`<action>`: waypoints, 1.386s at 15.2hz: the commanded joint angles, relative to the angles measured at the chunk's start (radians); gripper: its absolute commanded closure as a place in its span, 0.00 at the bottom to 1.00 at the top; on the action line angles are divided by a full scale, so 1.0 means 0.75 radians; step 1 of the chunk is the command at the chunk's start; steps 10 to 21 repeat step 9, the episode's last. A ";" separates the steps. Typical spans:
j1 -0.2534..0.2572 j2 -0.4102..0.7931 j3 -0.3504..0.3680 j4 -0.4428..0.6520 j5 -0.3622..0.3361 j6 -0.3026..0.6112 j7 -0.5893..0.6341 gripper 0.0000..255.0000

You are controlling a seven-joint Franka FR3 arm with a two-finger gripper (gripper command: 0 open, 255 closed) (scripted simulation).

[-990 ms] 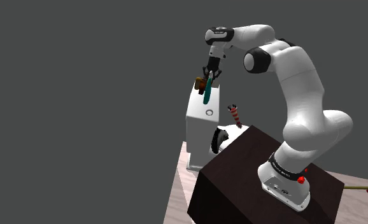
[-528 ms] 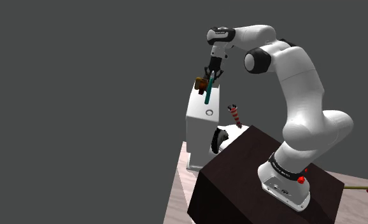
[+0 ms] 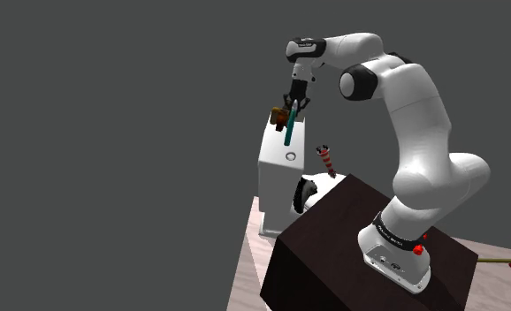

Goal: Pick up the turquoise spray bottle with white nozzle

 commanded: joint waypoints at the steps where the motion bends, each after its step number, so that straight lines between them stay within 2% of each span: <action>1: 0.001 0.048 0.009 0.031 0.001 -0.044 0.015 1.00; 7: -0.006 0.018 0.008 0.086 -0.002 -0.125 0.035 1.00; 21: -0.006 0.017 0.008 0.088 -0.002 -0.128 0.036 1.00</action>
